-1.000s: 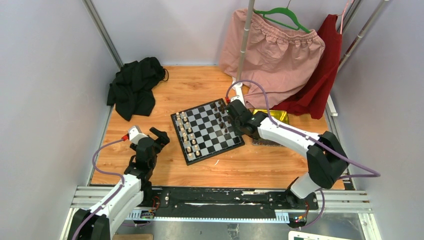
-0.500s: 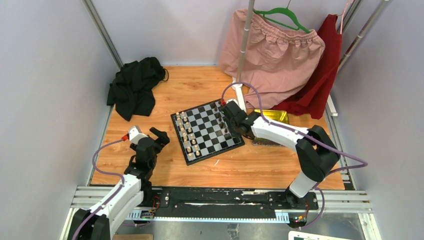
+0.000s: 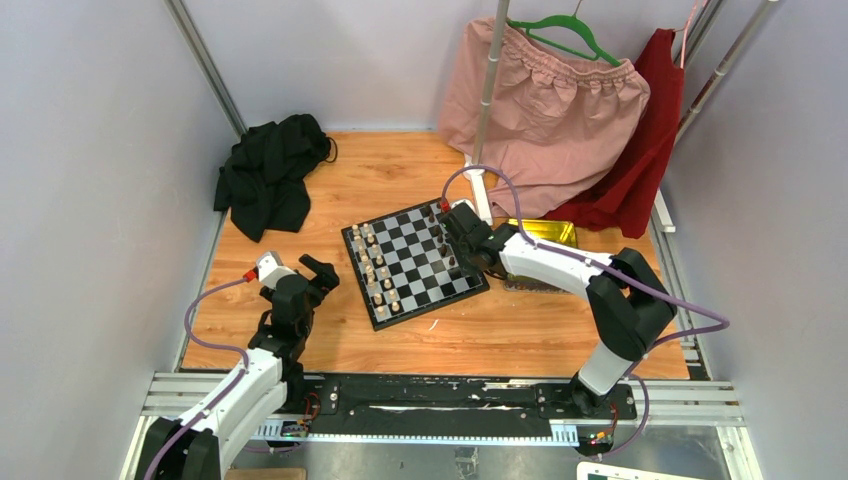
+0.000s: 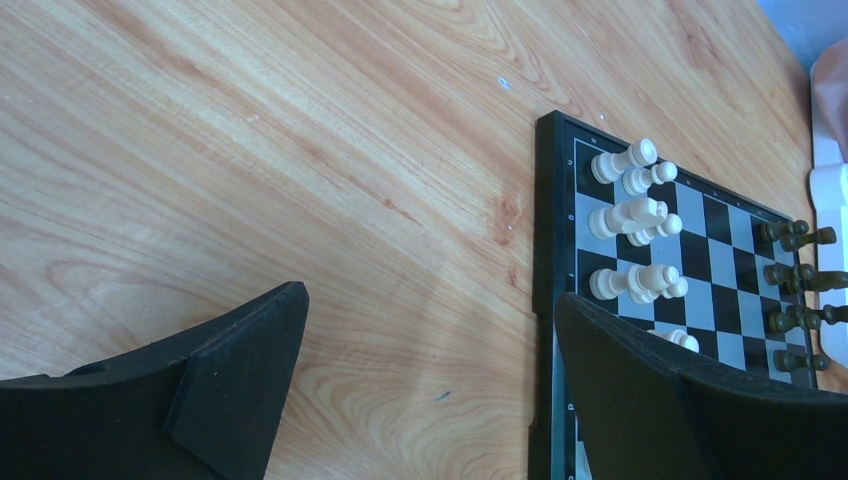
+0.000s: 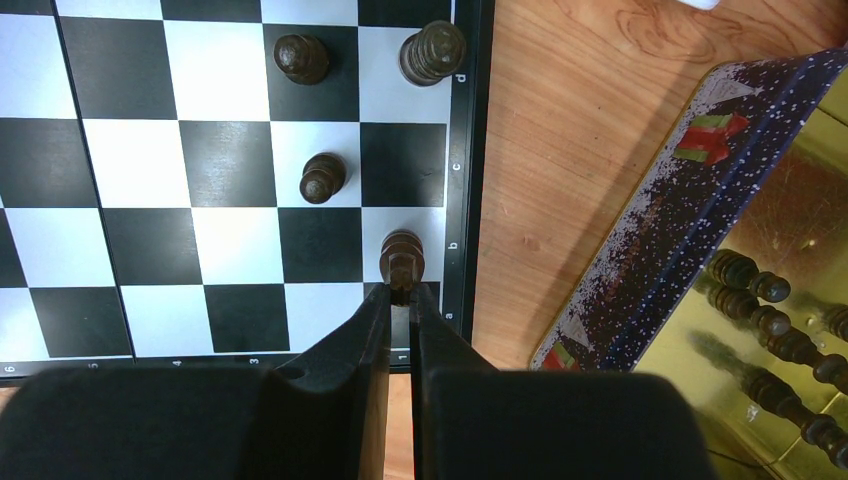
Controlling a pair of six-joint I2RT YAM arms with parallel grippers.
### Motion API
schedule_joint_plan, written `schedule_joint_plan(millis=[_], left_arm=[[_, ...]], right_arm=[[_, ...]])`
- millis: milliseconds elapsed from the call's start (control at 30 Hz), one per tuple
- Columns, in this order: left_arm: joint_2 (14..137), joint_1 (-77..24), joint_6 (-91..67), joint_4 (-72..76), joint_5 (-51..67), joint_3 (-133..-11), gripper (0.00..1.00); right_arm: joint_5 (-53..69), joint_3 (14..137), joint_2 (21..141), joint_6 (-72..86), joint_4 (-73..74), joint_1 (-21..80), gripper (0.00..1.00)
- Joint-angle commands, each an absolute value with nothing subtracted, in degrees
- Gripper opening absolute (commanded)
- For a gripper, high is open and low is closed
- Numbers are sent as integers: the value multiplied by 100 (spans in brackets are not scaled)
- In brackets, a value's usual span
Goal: Set up the chess pieces on the board
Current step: Place the chess piece on the chessboard, then pick up the chess piece from the storage box.
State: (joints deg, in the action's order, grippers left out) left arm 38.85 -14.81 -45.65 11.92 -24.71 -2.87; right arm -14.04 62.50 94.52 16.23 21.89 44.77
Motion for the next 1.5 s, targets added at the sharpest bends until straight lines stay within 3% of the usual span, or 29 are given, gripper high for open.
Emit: schedule_joint_plan(millis=[0,233,633,933,1167,1467], left_arm=[[3878,-1459,-4562,1307,-2589,-277,100],[3901,-1459,-4570,1310,-2589,-281,100],[3902,-1457,-4570,1310,-2585,-281,100],[3917,-1459,-4571,1310,-2558,-290,100],[3917,-1459,-4575,1314,-2557,-290,100],[4020,-1459,-4580,1363,-2540,-297,100]], right_arm=[[-1351,6407,9546,1551,2147,4579,12],[-1354,6474,9453,1448,2153,4601,35],[-1619,6652,8899,1320,2459,4676,37],[-2780,6181,7876,1443,2628,4591,44],[-2764,5814,7673,1532,2582,3721,46],[-2283,5479,8258,1496,1990,2656,46]])
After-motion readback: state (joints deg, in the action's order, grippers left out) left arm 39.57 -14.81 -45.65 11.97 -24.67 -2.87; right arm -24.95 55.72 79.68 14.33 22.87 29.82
